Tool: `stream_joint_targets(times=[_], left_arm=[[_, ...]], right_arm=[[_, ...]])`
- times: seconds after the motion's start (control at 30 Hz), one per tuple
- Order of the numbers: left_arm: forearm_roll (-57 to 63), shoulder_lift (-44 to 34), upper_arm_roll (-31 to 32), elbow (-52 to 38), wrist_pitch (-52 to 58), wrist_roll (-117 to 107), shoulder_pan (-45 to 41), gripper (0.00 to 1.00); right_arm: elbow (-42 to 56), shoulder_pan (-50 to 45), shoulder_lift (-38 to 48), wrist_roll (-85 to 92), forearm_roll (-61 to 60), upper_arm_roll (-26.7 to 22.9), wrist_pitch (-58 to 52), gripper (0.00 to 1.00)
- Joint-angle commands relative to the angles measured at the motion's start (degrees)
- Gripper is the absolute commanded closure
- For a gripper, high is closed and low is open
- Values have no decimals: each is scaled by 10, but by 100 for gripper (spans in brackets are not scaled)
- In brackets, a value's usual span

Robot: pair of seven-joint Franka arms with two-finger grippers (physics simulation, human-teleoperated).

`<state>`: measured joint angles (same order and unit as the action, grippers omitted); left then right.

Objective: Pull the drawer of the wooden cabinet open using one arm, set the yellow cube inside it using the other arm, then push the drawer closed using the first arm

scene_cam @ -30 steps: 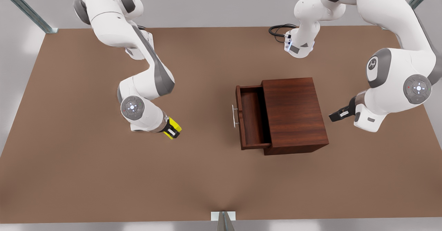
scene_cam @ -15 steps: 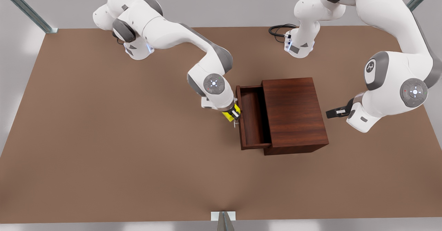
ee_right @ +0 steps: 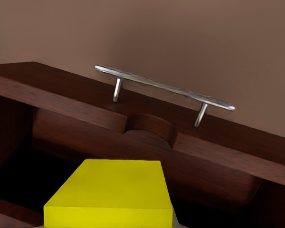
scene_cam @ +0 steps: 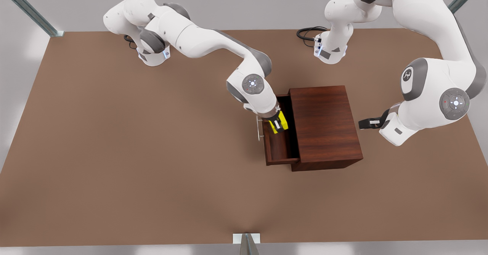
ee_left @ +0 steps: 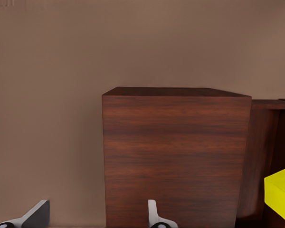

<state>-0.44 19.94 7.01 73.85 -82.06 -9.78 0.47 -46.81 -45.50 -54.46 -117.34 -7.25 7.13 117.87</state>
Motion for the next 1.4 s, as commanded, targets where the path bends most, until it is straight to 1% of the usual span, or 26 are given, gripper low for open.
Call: stream_joint_targets(times=[0.0,0.07,0.1,0.23,0.3,0.33,0.4,0.47,0.5,0.53,0.57,0.6,0.63,0.7,0.73,0.77,0.8,0.83,0.93,0.97,1.03,1.07,1.13,1.2,1.27,1.37], left_arm=[[0,-1,0,0,0,43,0,0],[1,-1,0,0,0,43,0,0],[1,-1,0,0,1,43,0,0],[0,-2,0,8,1,43,0,0],[1,-2,2,9,4,43,-6,0],[3,-2,3,9,4,43,-13,0],[2,-5,2,10,10,43,-13,0],[1,-13,-1,9,12,43,-11,0],[1,-16,0,9,12,43,-11,0],[1,-17,0,9,12,45,-12,0],[0,-15,1,9,24,44,-12,0],[-18,-11,1,5,23,44,-12,0],[-20,-10,0,4,21,44,-10,0],[11,-8,2,-8,22,5,-25,0],[22,-4,2,-1,21,-95,-42,0],[22,-3,2,0,21,-151,-54,10],[11,-2,3,0,21,-218,-58,80],[-10,-2,3,-1,20,-304,-63,100],[-75,-2,3,-8,-6,-658,-129,100],[-82,-2,3,-7,-11,-783,-179,100],[-78,13,2,-12,-77,-1030,-245,100],[-69,33,2,-23,-125,-1145,-277,100],[9,82,0,-41,-187,-1335,-351,100],[63,121,-1,-55,-224,-1424,-403,100],[62,137,-2,-54,-262,-1525,-406,100],[57,171,-2,-47,-299,-1586,-424,100]], right_arm=[[3,-2,-1,-185,-1,0,23,37],[6,-3,-8,-185,-1,1,23,37],[6,-3,-9,-181,-1,0,23,0],[6,-3,-8,-175,0,-1,23,0],[6,46,15,-138,4,-4,-55,0],[6,126,56,-28,5,-4,-172,0],[6,278,94,256,35,-4,-309,0],[4,434,110,639,71,1,-356,0],[-4,483,140,837,100,10,-346,0],[-100,517,193,1054,95,5,-296,0],[-241,499,264,1090,67,-33,-222,0],[-322,423,307,1175,49,-128,-196,0],[-360,382,329,1227,46,-186,-196,0],[-315,383,331,1226,61,-197,-277,0],[-314,381,330,1225,60,-196,-285,0],[-314,380,328,1220,58,-195,-286,0],[-314,379,326,1214,58,-194,-286,0],[-314,373,315,1203,60,-191,-286,0],[-323,364,301,1201,60,-191,-299,0],[-324,364,298,1201,59,-191,-309,0],[-324,365,298,1201,58,-191,-314,0],[-324,365,298,1201,58,-191,-315,0],[-324,366,298,1201,58,-191,-315,0],[-324,366,298,1201,58,-191,-315,0],[-324,365,298,1198,58,-191,-315,0],[-324,366,298,1197,58,-191,-315,0]])
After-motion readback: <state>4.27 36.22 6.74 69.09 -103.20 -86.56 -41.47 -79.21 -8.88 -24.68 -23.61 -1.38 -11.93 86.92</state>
